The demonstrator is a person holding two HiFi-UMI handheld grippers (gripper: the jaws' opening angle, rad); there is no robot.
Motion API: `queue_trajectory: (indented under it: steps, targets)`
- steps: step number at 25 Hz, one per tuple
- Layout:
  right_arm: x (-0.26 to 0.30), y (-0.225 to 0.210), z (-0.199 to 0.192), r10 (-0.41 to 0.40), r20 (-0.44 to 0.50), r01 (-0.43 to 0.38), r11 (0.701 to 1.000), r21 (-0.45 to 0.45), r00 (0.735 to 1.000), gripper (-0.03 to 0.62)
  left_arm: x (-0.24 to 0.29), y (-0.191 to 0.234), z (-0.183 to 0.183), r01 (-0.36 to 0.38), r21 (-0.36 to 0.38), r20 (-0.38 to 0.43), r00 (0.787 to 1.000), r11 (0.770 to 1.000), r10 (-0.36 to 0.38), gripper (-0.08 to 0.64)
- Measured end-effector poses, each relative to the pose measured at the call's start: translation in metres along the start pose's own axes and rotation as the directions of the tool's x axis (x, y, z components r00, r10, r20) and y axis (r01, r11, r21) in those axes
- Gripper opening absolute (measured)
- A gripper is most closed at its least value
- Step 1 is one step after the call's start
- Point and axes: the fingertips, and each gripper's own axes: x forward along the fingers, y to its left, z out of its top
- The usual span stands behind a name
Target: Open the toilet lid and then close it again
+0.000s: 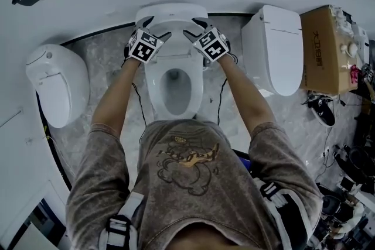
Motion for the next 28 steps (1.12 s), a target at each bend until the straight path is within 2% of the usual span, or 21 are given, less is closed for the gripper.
queue_trajectory:
  steps: [8,19,24,28]
  targets:
    - [0.02,-0.02,-0.007,-0.014,0.001,0.014,0.999,0.04,1.0,0.224,0.03,0.01,0.0,0.041,-0.014,-0.014,0.999,0.999,-0.042,0.39]
    - [0.029,-0.018,-0.011,0.018,0.021,-0.02,0.997,0.074,1.0,0.227,0.029,-0.004,0.0,0.078,-0.031,-0.002,0.997,0.996,-0.078,0.38]
    - [0.006,0.003,-0.009,0.061,0.072,-0.066,0.995,0.08,0.996,0.227,0.007,-0.024,0.0,0.105,-0.096,0.014,0.994,0.99,-0.104,0.379]
    - [-0.013,0.03,-0.012,0.075,0.101,-0.082,0.994,0.068,0.992,0.227,-0.015,-0.043,-0.005,0.092,-0.171,0.052,0.995,0.981,-0.084,0.379]
